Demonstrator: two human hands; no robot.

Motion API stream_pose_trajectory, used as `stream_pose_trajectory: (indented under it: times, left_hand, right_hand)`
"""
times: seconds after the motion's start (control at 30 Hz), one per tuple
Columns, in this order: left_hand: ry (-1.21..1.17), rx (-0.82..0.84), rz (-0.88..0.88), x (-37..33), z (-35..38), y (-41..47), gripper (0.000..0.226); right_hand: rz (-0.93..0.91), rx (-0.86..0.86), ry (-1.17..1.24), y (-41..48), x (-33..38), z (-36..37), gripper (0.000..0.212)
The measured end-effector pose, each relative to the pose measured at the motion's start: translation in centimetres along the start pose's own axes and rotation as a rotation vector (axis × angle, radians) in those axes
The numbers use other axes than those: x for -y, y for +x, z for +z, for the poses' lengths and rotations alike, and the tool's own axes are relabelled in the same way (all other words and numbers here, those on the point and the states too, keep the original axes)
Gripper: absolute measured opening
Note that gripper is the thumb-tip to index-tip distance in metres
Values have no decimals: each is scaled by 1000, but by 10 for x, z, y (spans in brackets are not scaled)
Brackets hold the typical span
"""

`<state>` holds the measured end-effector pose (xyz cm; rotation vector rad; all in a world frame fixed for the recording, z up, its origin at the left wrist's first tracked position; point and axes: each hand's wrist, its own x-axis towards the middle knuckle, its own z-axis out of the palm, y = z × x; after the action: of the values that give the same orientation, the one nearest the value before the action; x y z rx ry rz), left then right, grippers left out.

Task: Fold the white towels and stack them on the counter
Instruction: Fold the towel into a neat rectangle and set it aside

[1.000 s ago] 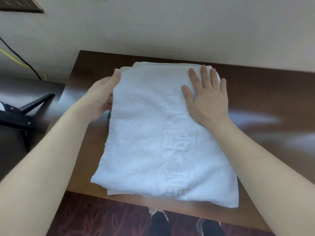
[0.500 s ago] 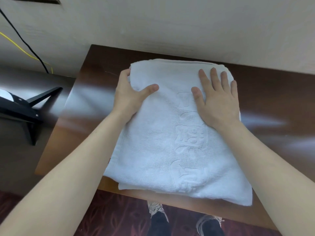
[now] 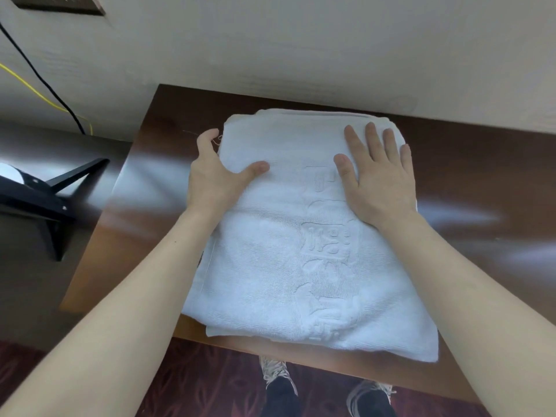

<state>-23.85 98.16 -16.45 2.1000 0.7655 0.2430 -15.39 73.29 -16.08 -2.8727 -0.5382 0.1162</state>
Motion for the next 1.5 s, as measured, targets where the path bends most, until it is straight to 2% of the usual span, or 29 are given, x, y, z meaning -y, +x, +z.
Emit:
stream_pose_trajectory:
  times: [0.2,0.33,0.47,0.57,0.63,0.7,0.77,0.87,1.13,1.37,1.5]
  left_hand:
    - [146,7,24,-10,2,-21,119]
    - [-19,39,-74,-10,0,-27,126]
    - [-7,113,-98,-6,-7,-33,129]
    - [-33,175,-91,-5,-18,-35,119]
    - [-149,251,-69,-5,-23,-36,112]
    - [-255,330,-58,-2,-29,-36,115]
    - [-238,356,-47,-1,-30,-35,122]
    - [-174,316,-31,1,-24,-37,125]
    - [-22,71,47,13,-24,-40,128]
    - [91,-5,-21,17,-18,-48,124]
    - [91,-44,-63,18,-27,-61,117]
  right_hand:
    - [21,-28,4,-20,12,-1,75]
    - [25,13,-86,-33,11,13,72]
    - [39,-1,-81,-30,11,17,73]
    - [40,-4,-84,-29,11,16,74]
    - [43,2,-75,-29,11,16,73]
    - [44,6,-75,-31,12,15,72]
    - [42,-1,-70,-31,13,14,72]
    - [41,3,-62,-32,15,12,74]
    - [19,-42,-68,-41,14,9,72]
    - [-7,28,-140,-50,8,7,72]
    - [19,-51,-73,-63,13,-4,69]
